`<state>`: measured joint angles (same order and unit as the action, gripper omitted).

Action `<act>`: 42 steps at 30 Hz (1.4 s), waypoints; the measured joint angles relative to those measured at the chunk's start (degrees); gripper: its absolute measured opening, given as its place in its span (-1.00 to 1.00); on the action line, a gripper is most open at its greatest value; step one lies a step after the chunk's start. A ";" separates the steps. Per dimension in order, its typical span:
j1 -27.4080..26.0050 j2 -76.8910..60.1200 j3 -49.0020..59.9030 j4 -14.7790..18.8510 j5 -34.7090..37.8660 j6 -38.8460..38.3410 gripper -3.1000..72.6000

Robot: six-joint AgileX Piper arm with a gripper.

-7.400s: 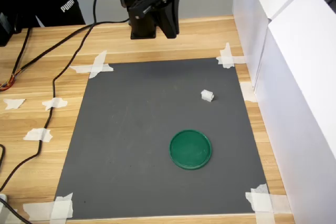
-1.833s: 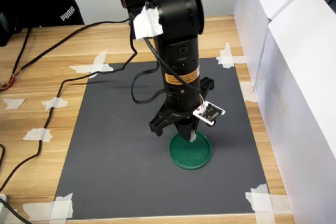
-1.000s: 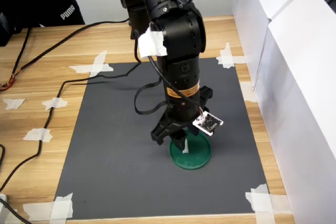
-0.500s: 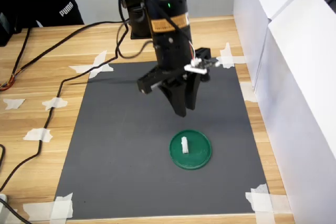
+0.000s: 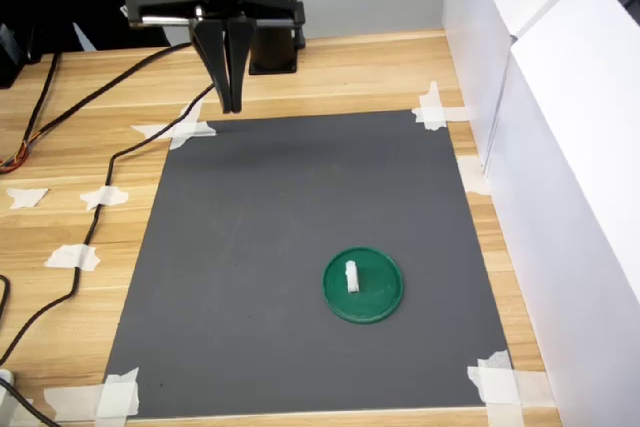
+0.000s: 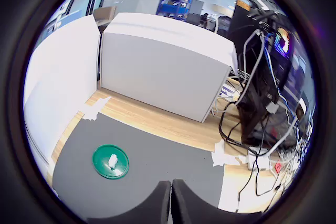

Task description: Grasp a white terminal and put it on the green lid.

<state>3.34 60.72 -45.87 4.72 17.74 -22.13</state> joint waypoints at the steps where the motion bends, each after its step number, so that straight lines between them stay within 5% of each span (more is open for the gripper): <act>1: 0.00 -2.14 1.81 0.03 -0.66 1.38 -0.96; 12: -0.19 -25.17 20.33 -4.72 -0.64 9.39 -0.96; 20: -0.77 -38.42 28.77 -3.83 1.71 9.62 -0.96; 29: -9.81 -54.48 36.49 -0.41 2.33 9.73 -0.96; 42: -10.18 -61.32 42.20 -0.21 4.16 9.74 -0.96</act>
<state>-6.84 -0.60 -3.67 4.51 21.90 -12.39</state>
